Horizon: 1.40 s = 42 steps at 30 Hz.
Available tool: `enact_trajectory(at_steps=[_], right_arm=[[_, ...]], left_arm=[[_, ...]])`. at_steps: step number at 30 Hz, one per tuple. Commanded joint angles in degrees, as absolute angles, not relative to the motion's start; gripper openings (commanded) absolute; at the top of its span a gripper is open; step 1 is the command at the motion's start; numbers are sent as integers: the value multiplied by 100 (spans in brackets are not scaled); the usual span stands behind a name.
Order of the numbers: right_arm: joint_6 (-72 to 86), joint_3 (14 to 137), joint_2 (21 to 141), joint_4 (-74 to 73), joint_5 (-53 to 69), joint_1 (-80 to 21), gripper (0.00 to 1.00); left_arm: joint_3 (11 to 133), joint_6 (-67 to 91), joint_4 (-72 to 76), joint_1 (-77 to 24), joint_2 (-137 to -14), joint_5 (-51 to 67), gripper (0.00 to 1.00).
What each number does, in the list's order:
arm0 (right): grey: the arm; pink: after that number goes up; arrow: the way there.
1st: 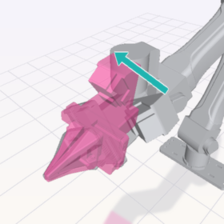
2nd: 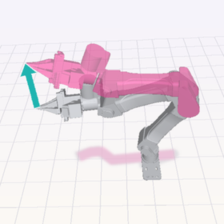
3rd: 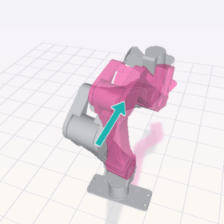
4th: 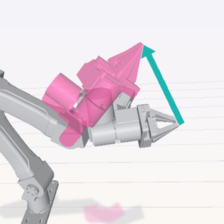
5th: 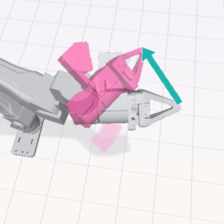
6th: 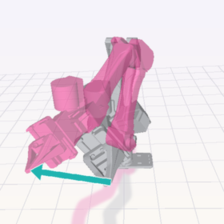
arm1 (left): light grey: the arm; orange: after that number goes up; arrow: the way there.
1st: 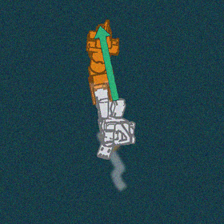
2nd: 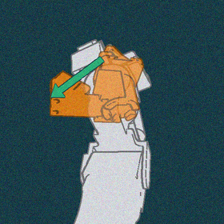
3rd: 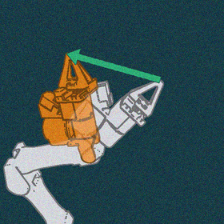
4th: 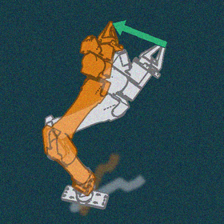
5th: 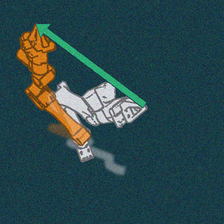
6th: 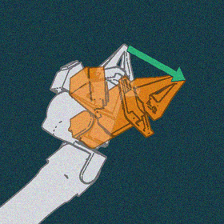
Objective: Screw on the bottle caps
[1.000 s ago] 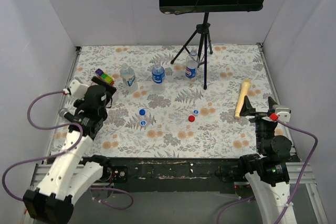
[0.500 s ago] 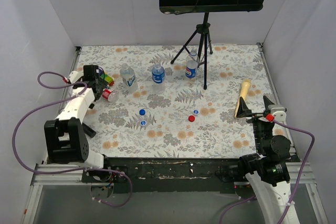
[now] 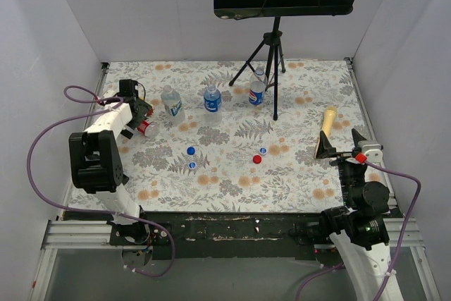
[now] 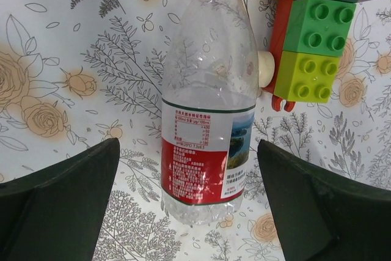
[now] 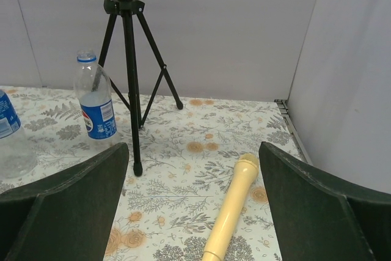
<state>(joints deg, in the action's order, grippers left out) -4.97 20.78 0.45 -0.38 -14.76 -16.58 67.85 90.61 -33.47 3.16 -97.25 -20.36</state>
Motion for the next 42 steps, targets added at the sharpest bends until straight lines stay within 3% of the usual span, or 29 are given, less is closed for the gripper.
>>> enact_trajectory(at_steps=[1, 11, 21, 30, 37, 42], right_arm=[[-598, 2065, -1116, 176, -1476, -1705, 95], [-607, 2048, -1125, 193, -1494, -1714, 95], [-607, 2074, -1081, 193, -1485, -1705, 95], [-299, 2583, -327, -165, -1108, -1705, 95], [-44, 3716, 983, -966, -493, -1696, 95], [535, 4963, 2151, -1904, -53, -1696, 95]], left_arm=[[7014, 8974, -3463, 316, -9870, -2021, 94], [6943, 8947, -3375, 325, -10099, -1846, 80], [6619, 8780, -3296, 325, -9748, -1802, 53], [5776, 8157, -2813, 316, -7939, -1627, 50], [4870, 7243, -1592, 308, -5926, -669, 48], [4720, 6707, -1214, -393, -5214, -307, 50]])
